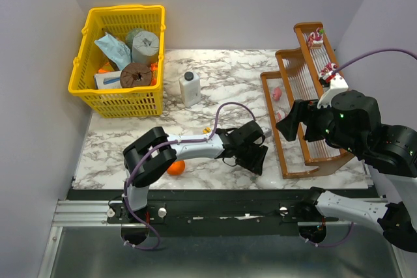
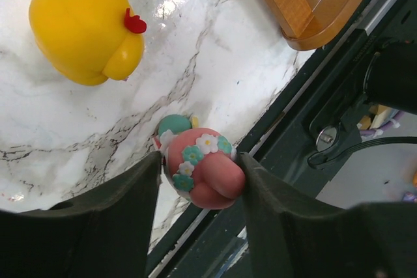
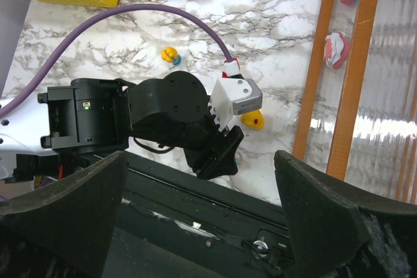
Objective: Place and organize the plastic toys onto the shelf
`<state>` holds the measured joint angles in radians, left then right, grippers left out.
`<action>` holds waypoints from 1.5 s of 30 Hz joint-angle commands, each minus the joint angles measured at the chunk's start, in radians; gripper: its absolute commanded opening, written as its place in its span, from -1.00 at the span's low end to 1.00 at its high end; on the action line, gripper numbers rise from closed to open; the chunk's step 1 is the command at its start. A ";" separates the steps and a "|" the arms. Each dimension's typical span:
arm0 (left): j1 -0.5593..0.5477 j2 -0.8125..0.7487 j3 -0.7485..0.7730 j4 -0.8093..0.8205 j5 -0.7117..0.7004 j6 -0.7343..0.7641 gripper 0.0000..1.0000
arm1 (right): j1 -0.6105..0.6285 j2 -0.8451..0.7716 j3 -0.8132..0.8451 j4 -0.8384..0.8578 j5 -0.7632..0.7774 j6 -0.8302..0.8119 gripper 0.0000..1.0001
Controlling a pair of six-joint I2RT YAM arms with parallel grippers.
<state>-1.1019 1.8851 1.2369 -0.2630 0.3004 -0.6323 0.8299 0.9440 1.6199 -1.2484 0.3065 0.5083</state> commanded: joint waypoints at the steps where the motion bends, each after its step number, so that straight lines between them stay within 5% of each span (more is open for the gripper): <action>1: -0.004 0.016 0.030 -0.019 0.019 0.013 0.11 | -0.005 0.003 -0.005 0.030 0.022 0.007 1.00; 13: -0.004 0.011 0.039 -0.054 0.013 -0.010 -0.54 | -0.005 0.010 -0.002 0.032 0.023 0.004 0.99; 28: -0.003 0.019 0.199 -0.183 -0.168 -0.184 -0.63 | -0.005 0.009 0.020 0.027 0.040 -0.002 1.00; 45: -0.029 0.190 0.466 -0.126 -0.293 -0.412 -0.62 | -0.005 -0.030 0.064 -0.020 0.062 -0.002 0.99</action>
<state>-1.1069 2.0190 1.6268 -0.3992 0.0677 -0.9733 0.8299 0.9337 1.6600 -1.2324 0.3351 0.5076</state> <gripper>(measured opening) 0.528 0.996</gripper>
